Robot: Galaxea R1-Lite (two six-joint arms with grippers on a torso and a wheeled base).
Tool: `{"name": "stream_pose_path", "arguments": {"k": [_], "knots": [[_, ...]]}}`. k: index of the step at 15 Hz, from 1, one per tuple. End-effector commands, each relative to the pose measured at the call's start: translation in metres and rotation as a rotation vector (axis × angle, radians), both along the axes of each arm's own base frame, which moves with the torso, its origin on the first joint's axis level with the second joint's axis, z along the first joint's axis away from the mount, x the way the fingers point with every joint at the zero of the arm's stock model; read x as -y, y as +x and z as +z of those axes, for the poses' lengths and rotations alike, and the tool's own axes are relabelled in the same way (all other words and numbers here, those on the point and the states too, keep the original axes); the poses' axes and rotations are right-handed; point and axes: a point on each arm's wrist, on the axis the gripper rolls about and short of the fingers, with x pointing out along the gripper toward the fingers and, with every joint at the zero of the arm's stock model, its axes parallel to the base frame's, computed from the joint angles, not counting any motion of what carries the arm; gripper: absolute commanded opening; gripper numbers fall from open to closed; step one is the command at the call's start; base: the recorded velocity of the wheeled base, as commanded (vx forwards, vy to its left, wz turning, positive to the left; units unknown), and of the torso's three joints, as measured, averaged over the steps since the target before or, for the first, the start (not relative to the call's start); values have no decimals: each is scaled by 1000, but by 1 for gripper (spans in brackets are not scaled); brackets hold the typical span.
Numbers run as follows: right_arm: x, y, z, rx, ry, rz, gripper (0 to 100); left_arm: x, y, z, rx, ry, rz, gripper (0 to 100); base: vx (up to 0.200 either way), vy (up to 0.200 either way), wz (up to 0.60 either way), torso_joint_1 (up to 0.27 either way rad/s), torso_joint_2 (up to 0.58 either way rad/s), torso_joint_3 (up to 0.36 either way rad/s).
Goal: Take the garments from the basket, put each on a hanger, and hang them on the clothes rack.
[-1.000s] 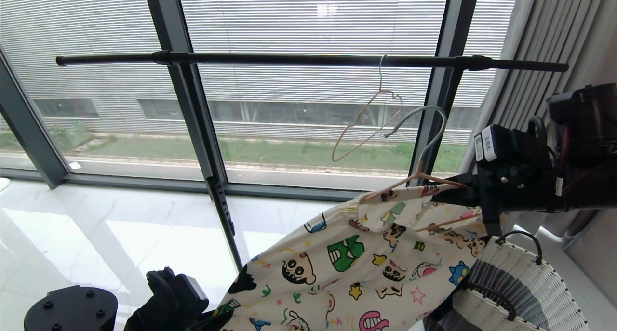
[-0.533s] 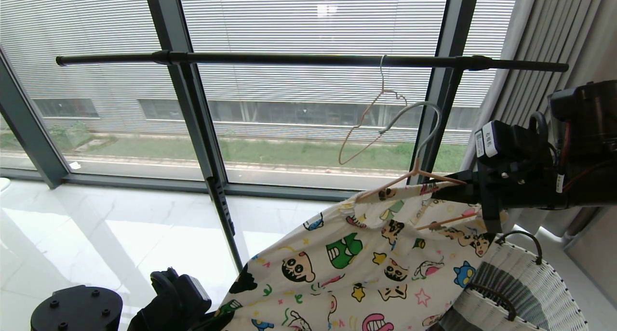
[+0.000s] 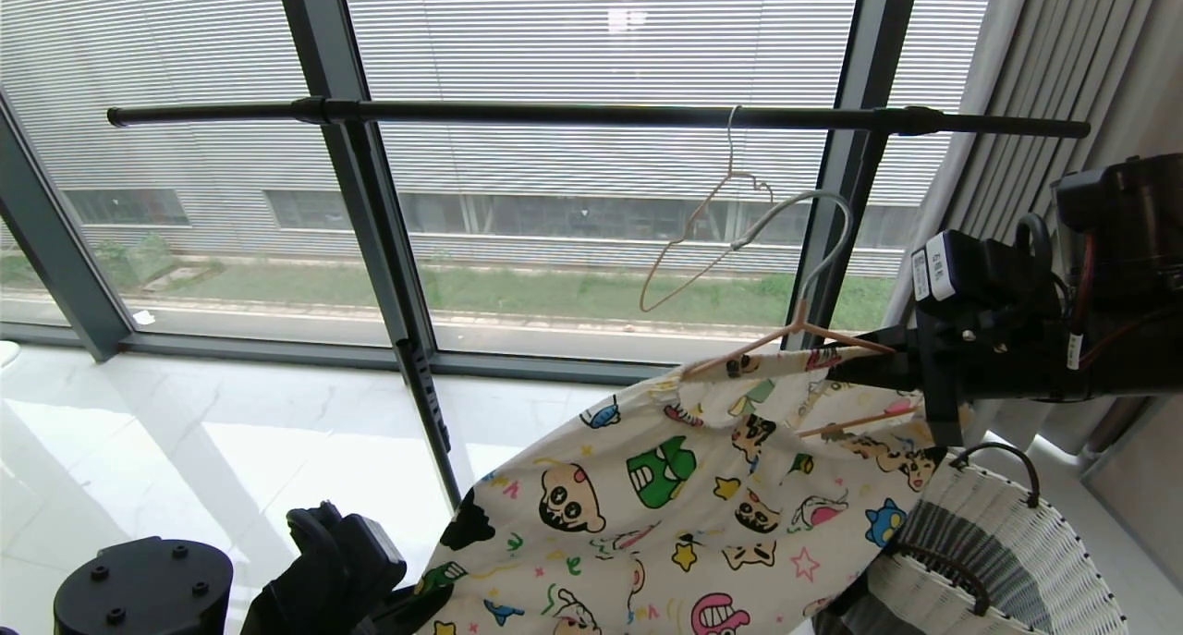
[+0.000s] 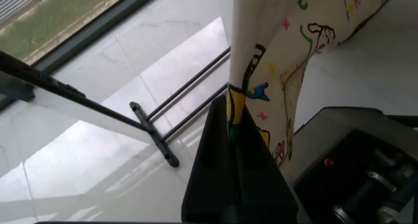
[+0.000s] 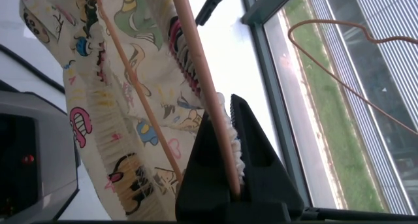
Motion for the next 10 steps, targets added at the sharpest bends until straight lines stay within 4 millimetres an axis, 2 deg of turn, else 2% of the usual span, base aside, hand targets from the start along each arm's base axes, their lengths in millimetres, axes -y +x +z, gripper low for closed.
{"name": "stream_pose_path", "arguments": {"k": [1, 7, 10], "knots": [[0, 0, -1, -2, -1, 1, 0, 0, 1, 2, 8, -4, 3, 100, 0, 0, 0, 0, 0, 0], [2, 0, -3, -10, -13, -24, 0, 1, 2, 6, 34, -7, 23, 100, 0, 0, 0, 0, 0, 0], [16, -5, -17, -116, -65, -269, 0, -7, 5, 10, 104, 48, 221, 100, 0, 0, 0, 0, 0, 0]]}}
